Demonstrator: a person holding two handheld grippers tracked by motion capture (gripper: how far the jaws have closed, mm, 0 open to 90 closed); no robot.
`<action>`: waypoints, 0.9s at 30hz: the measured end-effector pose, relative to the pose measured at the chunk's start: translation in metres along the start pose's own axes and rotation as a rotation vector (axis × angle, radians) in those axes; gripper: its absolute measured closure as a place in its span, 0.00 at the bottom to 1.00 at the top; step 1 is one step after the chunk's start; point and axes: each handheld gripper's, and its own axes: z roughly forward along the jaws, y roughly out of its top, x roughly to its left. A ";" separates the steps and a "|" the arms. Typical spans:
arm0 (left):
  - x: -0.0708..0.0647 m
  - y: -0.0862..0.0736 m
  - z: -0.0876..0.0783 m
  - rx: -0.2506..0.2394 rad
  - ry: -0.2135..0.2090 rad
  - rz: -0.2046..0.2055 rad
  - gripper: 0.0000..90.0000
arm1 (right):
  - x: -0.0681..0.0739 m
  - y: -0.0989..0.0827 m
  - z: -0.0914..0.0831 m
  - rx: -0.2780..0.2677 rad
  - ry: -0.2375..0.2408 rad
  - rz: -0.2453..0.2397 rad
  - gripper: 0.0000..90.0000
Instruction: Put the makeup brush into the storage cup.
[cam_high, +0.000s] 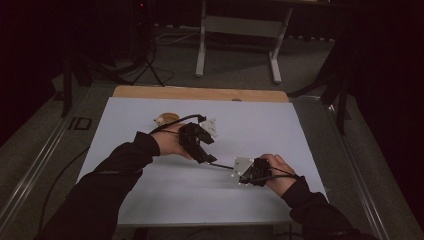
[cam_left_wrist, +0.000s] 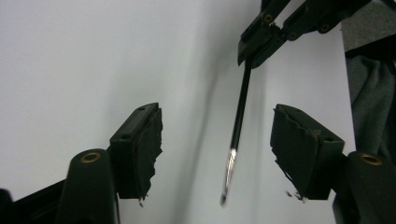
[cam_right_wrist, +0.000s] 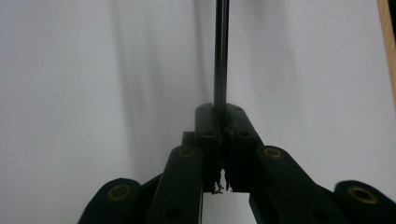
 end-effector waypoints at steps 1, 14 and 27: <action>0.001 -0.001 -0.002 -0.007 -0.002 -0.010 0.34 | -0.002 0.000 0.000 0.002 0.005 0.014 0.95; 0.005 -0.012 -0.030 -0.036 0.061 -0.089 0.35 | -0.007 0.002 -0.004 0.050 0.048 0.209 0.95; 0.000 -0.026 -0.036 -0.053 0.072 -0.167 0.31 | -0.019 -0.011 -0.015 -0.077 0.010 0.476 0.95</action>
